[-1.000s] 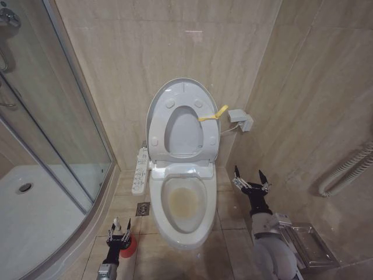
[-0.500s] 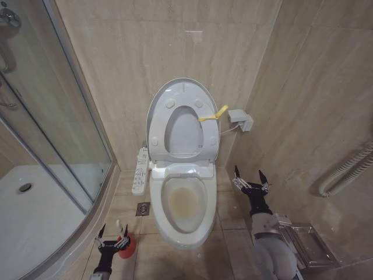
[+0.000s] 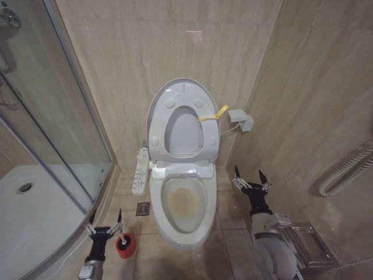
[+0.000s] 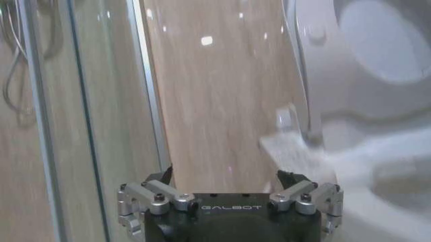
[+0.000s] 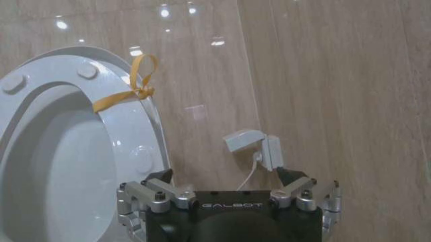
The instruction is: Open the toilet lid, clean the toilet bowl with a toilet brush, close the toilet lid, and flush.
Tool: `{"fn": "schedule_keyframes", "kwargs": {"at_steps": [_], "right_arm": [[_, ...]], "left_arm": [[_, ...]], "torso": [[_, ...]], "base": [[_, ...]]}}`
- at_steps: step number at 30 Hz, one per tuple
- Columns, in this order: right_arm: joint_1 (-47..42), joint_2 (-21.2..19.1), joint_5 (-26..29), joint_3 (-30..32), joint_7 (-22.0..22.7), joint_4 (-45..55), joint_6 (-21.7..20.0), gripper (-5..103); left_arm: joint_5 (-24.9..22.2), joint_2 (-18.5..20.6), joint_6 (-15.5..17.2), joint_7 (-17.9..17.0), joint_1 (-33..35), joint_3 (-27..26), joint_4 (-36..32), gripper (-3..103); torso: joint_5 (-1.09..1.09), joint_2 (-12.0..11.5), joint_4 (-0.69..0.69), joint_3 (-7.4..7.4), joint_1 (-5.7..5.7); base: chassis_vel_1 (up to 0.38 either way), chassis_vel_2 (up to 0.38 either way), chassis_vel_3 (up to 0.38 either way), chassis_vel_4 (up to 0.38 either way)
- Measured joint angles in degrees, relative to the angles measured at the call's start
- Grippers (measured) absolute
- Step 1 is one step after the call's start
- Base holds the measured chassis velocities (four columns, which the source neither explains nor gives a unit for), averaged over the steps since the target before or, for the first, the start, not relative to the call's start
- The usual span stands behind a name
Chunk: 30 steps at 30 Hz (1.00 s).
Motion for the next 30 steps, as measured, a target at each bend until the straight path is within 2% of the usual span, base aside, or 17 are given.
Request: {"fn": "schedule_keyframes", "kwargs": {"at_steps": [2,4,6,9,10,12,13,15,17,20,26,28,30], "right_arm": [[0.0,0.0,0.0,0.0,-0.01,0.0,0.0,100],[0.0,0.0,0.0,0.0,0.0,0.0,0.0,100],[0.0,0.0,0.0,0.0,0.0,0.0,0.0,100],[0.0,0.0,0.0,0.0,0.0,0.0,0.0,100],[0.0,0.0,0.0,0.0,0.0,0.0,0.0,100],[0.0,0.0,0.0,0.0,0.0,0.0,0.0,100],[0.0,0.0,0.0,0.0,0.0,0.0,0.0,100],[0.0,0.0,0.0,0.0,0.0,0.0,0.0,100],[0.0,0.0,0.0,0.0,0.0,0.0,0.0,100],[0.0,0.0,0.0,0.0,0.0,0.0,0.0,100],[0.0,0.0,0.0,0.0,0.0,0.0,0.0,100],[0.0,0.0,0.0,0.0,0.0,0.0,0.0,100],[0.0,0.0,0.0,0.0,0.0,0.0,0.0,100]], "left_arm": [[-0.06,0.1,0.6,-0.11,0.29,-0.17,-1.2,100],[-0.9,0.41,4.07,-0.23,1.31,-0.75,-6.31,100],[-1.2,0.45,4.95,-0.25,1.5,-0.83,-7.4,100],[-5.5,0.78,13.11,-1.04,3.04,0.09,-17.2,100],[-5.5,0.78,13.11,-1.04,3.04,0.09,-17.2,100],[-7.14,0.66,19.11,-0.22,4.04,0.69,-24.22,100],[-7.14,0.66,19.11,-0.22,4.04,0.69,-24.22,100],[-7.03,-0.07,22.99,1.54,4.83,0.97,-28.43,100],[-7.22,-0.82,25.24,2.1,5.27,1.52,-30.48,100],[-6.87,-1.72,27.2,2.41,5.87,1.86,-31.12,100],[-6.47,-2.19,26.14,1.3,6.37,1.75,-28.6,100],[-4.55,-2.69,24.26,-1.97,6.21,1.35,-26.58,100],[-3.79,-2.88,23.96,-2.91,6.28,1.23,-26.17,100]], "torso": [[0.0,0.0,0.0,0.0,0.0],[-0.01,0.0,0.0,0.0,0.0],[0.0,0.0,0.0,0.0,0.0],[-0.01,0.0,0.0,0.0,0.0],[-0.01,0.0,0.0,0.0,0.0],[0.01,0.0,-0.01,0.0,0.0],[0.01,0.0,-0.01,0.0,0.0],[0.01,0.0,0.0,0.0,0.0],[0.01,0.0,0.0,0.0,0.0],[0.01,-0.01,0.0,0.0,0.0],[0.0,0.0,0.0,0.0,0.0],[0.0,0.0,0.0,0.0,0.0],[-0.01,0.0,0.0,0.0,0.0]], "base": [[0.0,0.0,0.0,0.0],[0.0,0.0,0.0,0.0],[0.0,0.0,0.0,0.0],[0.0,0.0,0.0,0.0],[0.0,0.0,0.0,0.0],[0.0,0.0,0.0,0.0],[0.0,0.0,0.0,0.0],[0.0,0.0,0.0,0.0],[0.0,0.0,0.0,0.0],[0.0,0.0,0.0,0.0],[0.0,0.0,0.0,0.0],[0.0,0.0,0.0,0.0],[0.0,0.0,0.0,0.0]]}}
